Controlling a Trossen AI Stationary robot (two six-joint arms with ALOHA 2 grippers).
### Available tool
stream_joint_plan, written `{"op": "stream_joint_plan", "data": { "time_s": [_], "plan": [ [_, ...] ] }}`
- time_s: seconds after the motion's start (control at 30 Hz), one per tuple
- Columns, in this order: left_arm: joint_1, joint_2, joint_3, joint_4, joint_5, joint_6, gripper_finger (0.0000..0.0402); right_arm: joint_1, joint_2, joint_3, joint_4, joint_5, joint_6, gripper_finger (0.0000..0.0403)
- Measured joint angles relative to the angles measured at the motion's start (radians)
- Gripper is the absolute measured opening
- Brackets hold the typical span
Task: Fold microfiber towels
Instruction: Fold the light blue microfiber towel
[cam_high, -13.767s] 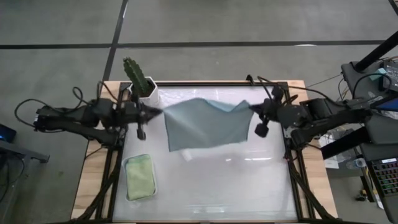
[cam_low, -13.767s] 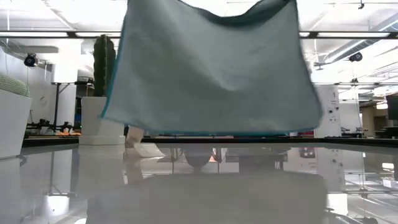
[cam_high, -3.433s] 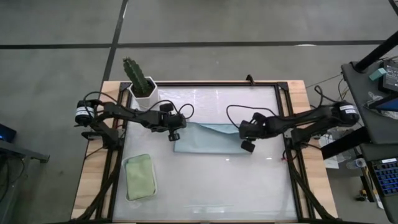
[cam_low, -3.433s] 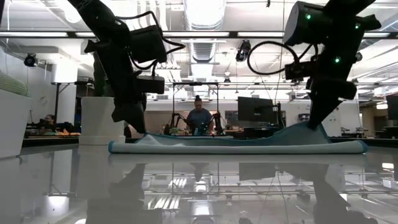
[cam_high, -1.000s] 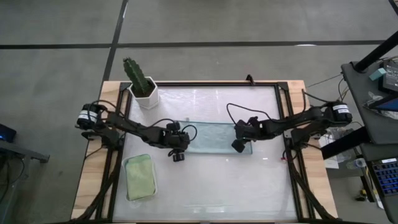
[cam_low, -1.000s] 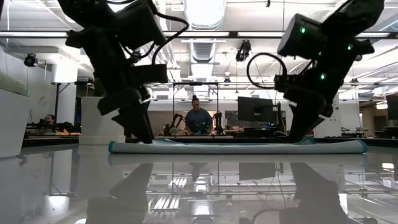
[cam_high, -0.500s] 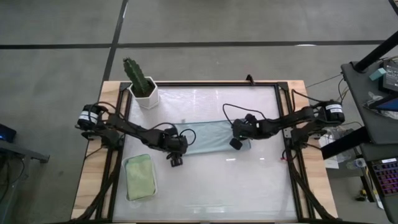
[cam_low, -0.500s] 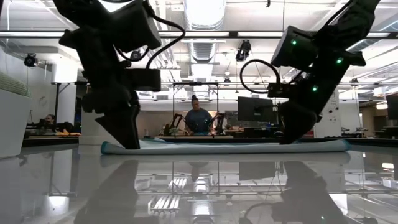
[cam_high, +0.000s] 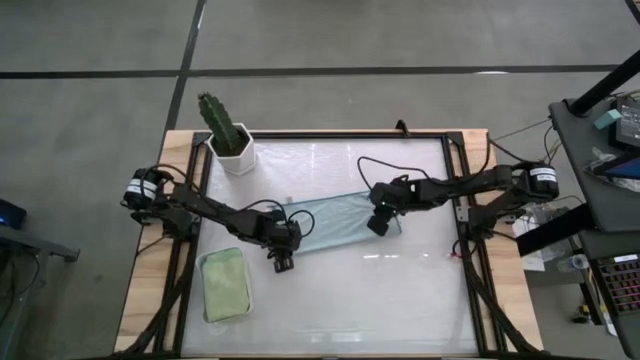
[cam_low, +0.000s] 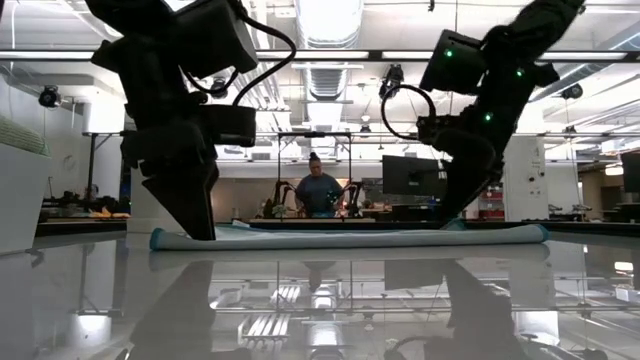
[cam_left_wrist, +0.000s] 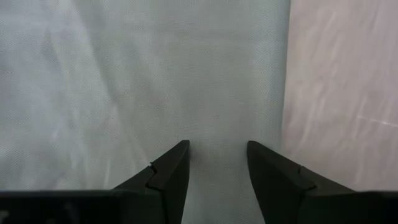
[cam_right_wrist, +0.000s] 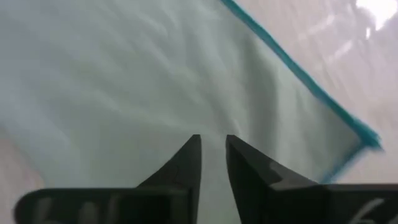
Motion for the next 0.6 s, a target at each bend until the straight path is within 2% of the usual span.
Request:
{"op": "stream_joint_plan", "data": {
  "time_s": [0.17,0.27,0.4,0.6],
  "plan": [
    [0.000,0.000,0.000,0.002,-0.006,0.000,0.0146,-0.055,-0.004,0.057,-0.221,-0.008,0.101,0.0128],
    [0.000,0.001,0.000,0.008,-0.023,-0.001,0.0146,-0.094,-0.005,0.056,-0.286,-0.007,0.121,0.0167],
    [0.000,0.002,-0.001,0.009,-0.062,0.000,0.0146,-0.132,-0.005,0.051,-0.310,-0.039,0.117,0.0212],
    [0.000,0.002,-0.002,0.009,-0.070,0.000,0.0146,-0.158,-0.005,0.037,-0.305,-0.133,0.090,0.0258]
  ]
}}
